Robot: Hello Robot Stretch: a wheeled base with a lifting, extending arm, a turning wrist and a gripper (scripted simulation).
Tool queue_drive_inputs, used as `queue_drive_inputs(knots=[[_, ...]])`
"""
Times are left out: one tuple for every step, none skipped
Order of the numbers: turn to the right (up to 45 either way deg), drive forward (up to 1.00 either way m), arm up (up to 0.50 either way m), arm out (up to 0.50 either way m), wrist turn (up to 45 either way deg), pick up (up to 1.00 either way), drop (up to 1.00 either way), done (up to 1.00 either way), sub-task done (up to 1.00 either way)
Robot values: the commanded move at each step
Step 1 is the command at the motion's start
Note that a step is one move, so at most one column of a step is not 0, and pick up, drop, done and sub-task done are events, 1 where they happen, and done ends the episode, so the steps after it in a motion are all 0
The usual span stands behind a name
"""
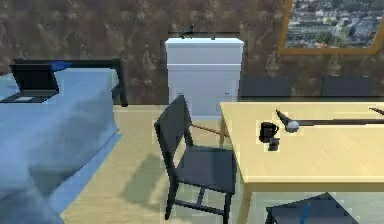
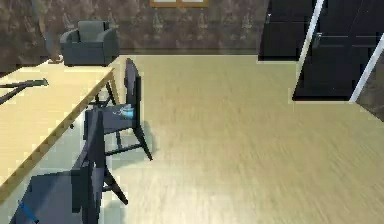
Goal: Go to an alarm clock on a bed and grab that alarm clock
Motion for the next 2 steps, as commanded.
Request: queue_drive_inputs(knots=[[-45.0,0.00,0.00,0.00,0.0,0.00,0.00,0.00,0.00],[-18.0,0.00,0.00,0.00,0.0,0.00,0.00,0.00,0.00]])
